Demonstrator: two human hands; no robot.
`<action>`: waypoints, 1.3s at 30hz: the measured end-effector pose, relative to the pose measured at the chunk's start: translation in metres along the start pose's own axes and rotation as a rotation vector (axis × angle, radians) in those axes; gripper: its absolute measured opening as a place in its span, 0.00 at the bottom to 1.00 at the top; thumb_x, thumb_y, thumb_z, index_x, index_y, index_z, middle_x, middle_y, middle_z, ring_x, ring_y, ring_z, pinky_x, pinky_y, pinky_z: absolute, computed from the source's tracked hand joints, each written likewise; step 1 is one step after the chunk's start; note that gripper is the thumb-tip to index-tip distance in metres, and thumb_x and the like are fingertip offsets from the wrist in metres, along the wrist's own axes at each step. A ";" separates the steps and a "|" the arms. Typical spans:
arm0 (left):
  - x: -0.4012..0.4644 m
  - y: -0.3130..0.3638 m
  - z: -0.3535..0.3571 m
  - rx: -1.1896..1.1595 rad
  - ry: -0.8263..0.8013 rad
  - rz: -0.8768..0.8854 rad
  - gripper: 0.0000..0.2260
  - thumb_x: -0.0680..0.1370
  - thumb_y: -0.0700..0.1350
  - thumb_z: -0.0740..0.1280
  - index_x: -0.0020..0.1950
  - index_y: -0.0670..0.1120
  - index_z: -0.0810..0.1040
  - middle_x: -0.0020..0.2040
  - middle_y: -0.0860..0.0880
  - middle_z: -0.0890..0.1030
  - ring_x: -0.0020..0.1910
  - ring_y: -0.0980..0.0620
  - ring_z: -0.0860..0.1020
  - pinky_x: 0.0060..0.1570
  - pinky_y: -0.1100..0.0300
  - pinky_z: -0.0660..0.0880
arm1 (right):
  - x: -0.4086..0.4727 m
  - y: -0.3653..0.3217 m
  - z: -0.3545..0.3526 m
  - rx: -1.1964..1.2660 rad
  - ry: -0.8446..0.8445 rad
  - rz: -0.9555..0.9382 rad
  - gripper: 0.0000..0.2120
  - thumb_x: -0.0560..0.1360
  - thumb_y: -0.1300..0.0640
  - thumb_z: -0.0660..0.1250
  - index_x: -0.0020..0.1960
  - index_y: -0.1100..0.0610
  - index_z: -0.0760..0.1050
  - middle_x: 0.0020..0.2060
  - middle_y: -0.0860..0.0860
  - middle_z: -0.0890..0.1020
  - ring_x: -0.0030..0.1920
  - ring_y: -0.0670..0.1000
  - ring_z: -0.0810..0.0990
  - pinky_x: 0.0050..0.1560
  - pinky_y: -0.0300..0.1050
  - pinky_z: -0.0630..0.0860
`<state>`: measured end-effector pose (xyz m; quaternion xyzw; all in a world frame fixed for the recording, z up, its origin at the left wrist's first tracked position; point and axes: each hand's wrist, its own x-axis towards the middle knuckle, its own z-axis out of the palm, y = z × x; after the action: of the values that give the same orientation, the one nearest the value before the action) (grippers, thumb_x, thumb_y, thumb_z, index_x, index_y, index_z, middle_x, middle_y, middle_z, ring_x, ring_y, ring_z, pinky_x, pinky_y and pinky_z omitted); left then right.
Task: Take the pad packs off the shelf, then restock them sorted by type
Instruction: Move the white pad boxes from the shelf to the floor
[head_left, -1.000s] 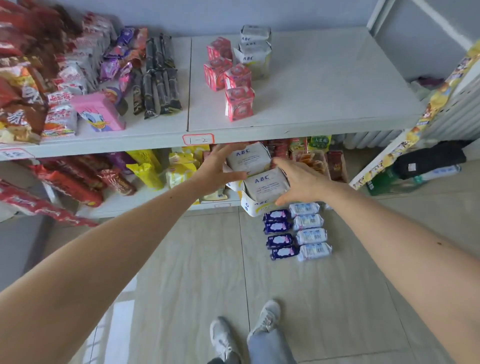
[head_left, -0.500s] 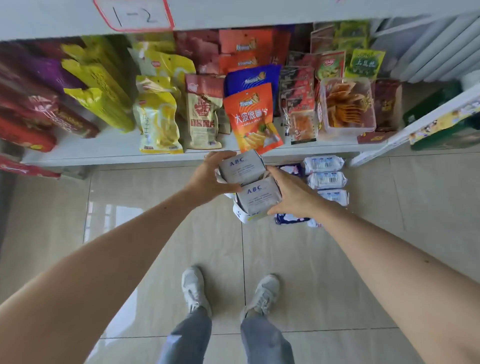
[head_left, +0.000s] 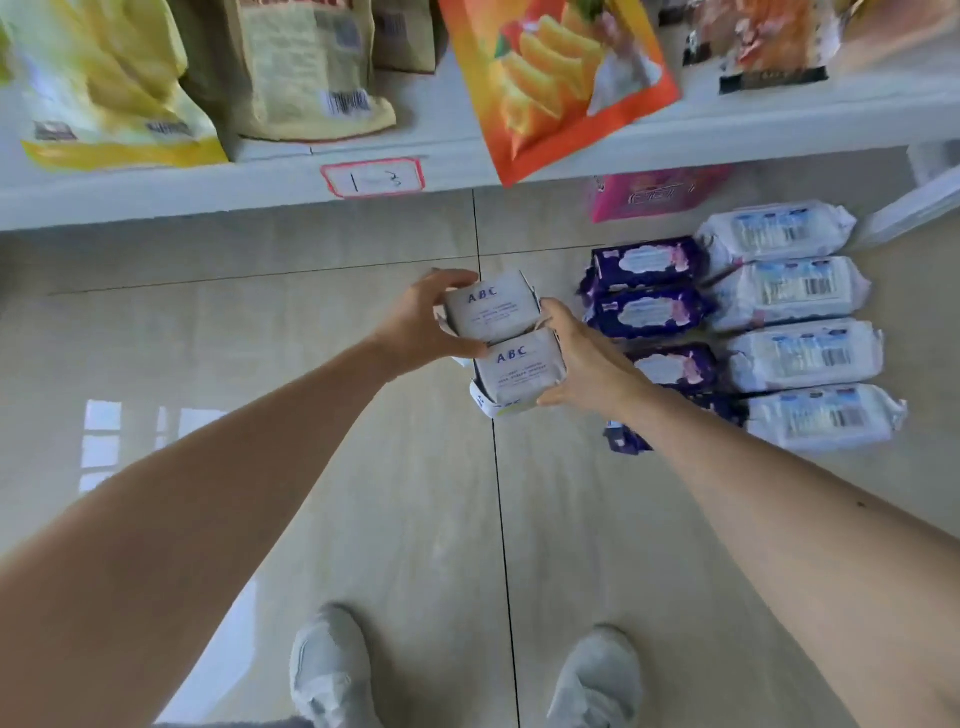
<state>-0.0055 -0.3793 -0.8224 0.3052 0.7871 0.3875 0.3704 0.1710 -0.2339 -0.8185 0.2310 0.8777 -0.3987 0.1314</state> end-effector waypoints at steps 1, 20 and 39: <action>0.012 -0.014 0.004 0.006 0.002 0.006 0.34 0.59 0.42 0.82 0.61 0.56 0.72 0.60 0.57 0.73 0.56 0.55 0.75 0.56 0.51 0.77 | 0.014 0.010 0.010 0.004 0.008 0.000 0.46 0.61 0.59 0.80 0.68 0.50 0.54 0.56 0.51 0.74 0.52 0.51 0.76 0.52 0.48 0.77; 0.096 -0.095 0.019 0.124 -0.042 0.106 0.40 0.63 0.55 0.79 0.72 0.60 0.64 0.68 0.53 0.65 0.68 0.55 0.65 0.67 0.51 0.67 | 0.088 0.056 0.043 -0.340 0.084 -0.001 0.64 0.52 0.49 0.83 0.76 0.44 0.45 0.73 0.50 0.47 0.70 0.58 0.62 0.65 0.57 0.70; 0.102 -0.058 0.054 0.324 -0.204 0.068 0.45 0.68 0.54 0.75 0.76 0.59 0.50 0.71 0.49 0.58 0.69 0.48 0.64 0.66 0.54 0.66 | 0.080 0.049 0.027 -0.827 0.190 0.016 0.51 0.57 0.39 0.78 0.72 0.51 0.58 0.67 0.51 0.65 0.67 0.55 0.62 0.68 0.51 0.59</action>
<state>-0.0275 -0.3097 -0.9290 0.4252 0.7866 0.2352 0.3811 0.1289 -0.2019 -0.9001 0.2013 0.9702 0.0111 0.1345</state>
